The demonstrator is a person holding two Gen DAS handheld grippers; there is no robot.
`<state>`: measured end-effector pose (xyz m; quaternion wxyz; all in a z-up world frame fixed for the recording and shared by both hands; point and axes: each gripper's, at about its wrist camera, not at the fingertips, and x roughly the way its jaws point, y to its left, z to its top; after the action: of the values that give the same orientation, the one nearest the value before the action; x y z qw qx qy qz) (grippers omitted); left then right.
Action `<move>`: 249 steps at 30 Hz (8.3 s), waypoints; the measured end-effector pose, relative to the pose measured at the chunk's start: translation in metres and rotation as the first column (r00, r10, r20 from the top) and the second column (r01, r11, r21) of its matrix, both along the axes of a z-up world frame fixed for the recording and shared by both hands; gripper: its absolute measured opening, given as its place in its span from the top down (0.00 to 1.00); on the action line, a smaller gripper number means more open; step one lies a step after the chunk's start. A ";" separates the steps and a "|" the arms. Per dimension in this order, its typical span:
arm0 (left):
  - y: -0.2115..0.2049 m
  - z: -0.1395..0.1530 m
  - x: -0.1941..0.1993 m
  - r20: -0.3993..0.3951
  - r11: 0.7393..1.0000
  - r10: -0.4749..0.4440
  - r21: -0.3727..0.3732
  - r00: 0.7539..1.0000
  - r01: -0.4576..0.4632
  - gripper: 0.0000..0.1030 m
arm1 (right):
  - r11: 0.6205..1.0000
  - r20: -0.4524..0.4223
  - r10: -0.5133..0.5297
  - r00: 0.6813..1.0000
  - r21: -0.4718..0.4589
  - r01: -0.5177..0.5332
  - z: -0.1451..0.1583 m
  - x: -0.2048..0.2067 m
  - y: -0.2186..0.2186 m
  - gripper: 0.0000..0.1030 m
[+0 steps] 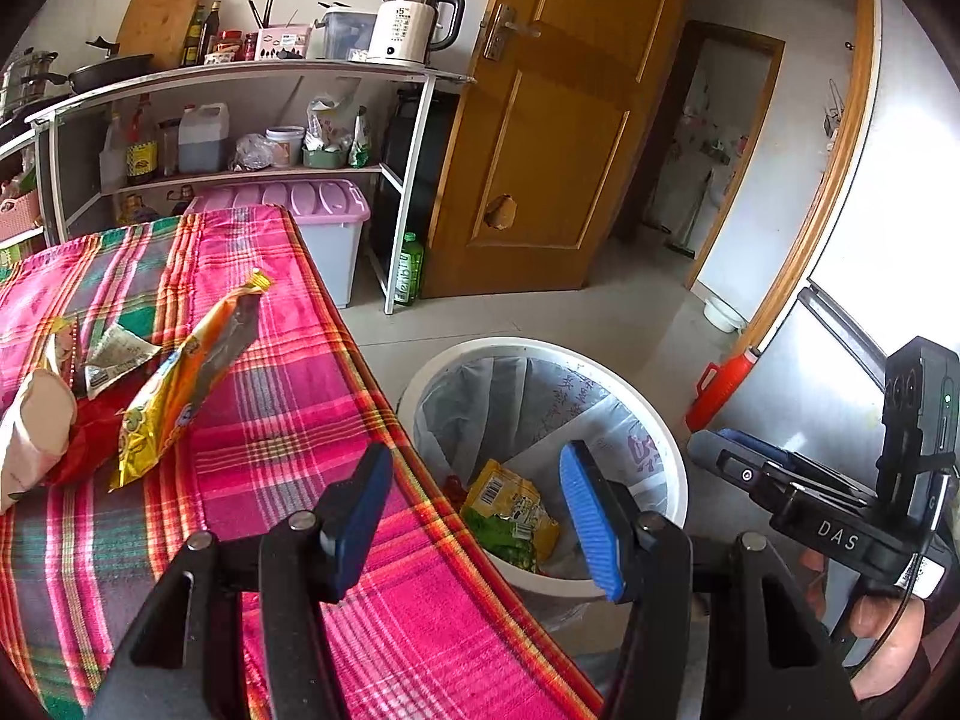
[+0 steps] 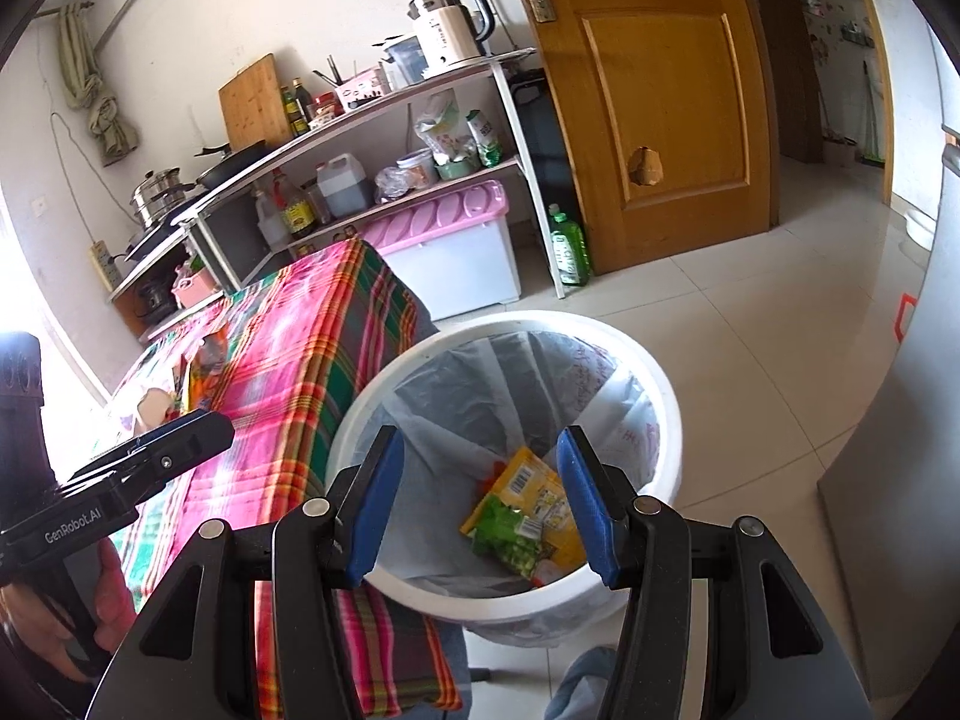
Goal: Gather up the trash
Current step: 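Open the right tool then the left tool to drop the cup and bag into the bin, then move both tools back over the table toward the remaining wrappers, then grasp the gold candy wrapper with the right tool while the left tool grasps the clear cup, then carry the gold wrapper and clear cup over the white trash bin, then open the right tool then the left tool to drop wrapper and cup into bin, then move both tools back over the table toward the white mesh and paper bag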
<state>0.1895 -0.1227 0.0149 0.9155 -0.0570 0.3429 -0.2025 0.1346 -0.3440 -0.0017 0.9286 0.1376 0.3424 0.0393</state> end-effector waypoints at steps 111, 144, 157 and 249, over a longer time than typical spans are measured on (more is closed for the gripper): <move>0.229 0.001 -0.066 0.022 0.869 0.494 0.025 0.869 -0.494 0.50 | 0.951 -0.072 0.292 0.954 0.129 -0.281 0.017 0.077 0.186 0.90; 0.077 0.033 -0.042 0.098 0.984 0.177 0.012 0.979 -0.179 0.50 | 0.981 -0.013 0.131 0.991 0.143 -0.128 0.036 0.011 0.071 0.90; 0.011 0.020 -0.005 0.070 0.999 0.029 0.020 0.997 -0.030 0.50 | 0.990 -0.060 0.020 0.998 0.143 -0.011 0.014 0.020 0.016 0.90; 0.193 0.003 -0.075 0.101 0.910 0.412 0.006 0.906 -0.415 0.37 | 0.919 -0.032 0.395 0.918 0.014 -0.395 0.027 0.020 0.173 0.55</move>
<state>0.1142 0.0699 0.0183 0.9540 -0.1059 0.2805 -0.0020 0.1547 -0.1713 0.0257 0.8950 0.0695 0.3790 0.2247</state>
